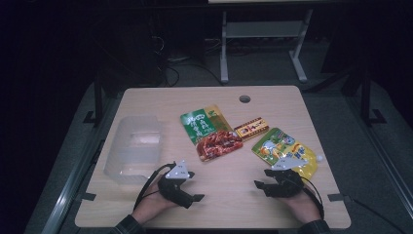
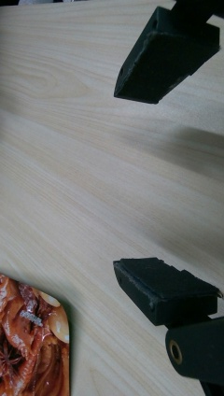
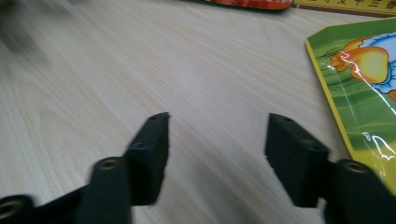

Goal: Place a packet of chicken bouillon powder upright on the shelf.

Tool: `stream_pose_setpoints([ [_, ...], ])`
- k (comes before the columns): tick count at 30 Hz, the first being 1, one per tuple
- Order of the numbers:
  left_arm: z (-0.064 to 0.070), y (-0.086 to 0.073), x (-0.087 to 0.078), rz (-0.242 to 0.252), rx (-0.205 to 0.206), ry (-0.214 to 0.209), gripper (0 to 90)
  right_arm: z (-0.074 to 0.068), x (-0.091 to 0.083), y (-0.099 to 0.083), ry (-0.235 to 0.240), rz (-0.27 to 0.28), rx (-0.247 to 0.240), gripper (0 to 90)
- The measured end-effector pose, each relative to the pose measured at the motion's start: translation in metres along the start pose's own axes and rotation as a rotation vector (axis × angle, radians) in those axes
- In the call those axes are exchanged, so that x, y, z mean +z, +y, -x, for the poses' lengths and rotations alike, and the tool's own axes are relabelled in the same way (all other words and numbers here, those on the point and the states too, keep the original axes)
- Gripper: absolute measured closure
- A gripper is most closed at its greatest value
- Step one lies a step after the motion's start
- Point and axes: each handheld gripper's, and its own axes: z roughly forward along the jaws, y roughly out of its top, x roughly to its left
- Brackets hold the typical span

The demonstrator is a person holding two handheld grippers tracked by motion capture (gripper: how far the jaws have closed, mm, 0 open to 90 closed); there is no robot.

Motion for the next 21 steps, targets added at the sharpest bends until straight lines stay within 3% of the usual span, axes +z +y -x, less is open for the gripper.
stream_pose_setpoints([
  [4,-0.001,0.001,-0.001,0.009,-0.017,-0.006,14.1,0.004,0.001,0.004,-0.002,-0.012,0.0,55.7],
  [6,-0.002,0.001,0.0,0.009,-0.025,-0.011,14.1,0.009,0.0,0.007,-0.014,-0.013,-0.003,64.6],
  [7,-0.002,0.001,-0.001,0.007,-0.021,-0.006,14.1,0.013,-0.003,0.011,-0.027,-0.005,0.004,74.0],
  [9,-0.001,0.0,-0.002,0.007,-0.02,-0.001,14.1,0.015,-0.004,0.012,-0.033,-0.001,-0.002,76.6],
  [11,0.0,0.0,-0.004,0.012,-0.016,0.003,14.1,0.024,-0.006,0.018,-0.064,-0.003,-0.015,84.7],
  [16,0.001,0.0,-0.003,0.003,-0.003,-0.004,14.2,0.035,-0.009,0.024,-0.095,0.009,-0.006,89.7],
  [21,0.002,-0.001,-0.004,-0.001,-0.011,-0.008,14.3,0.065,-0.013,0.032,-0.169,0.041,0.029,89.8],
])
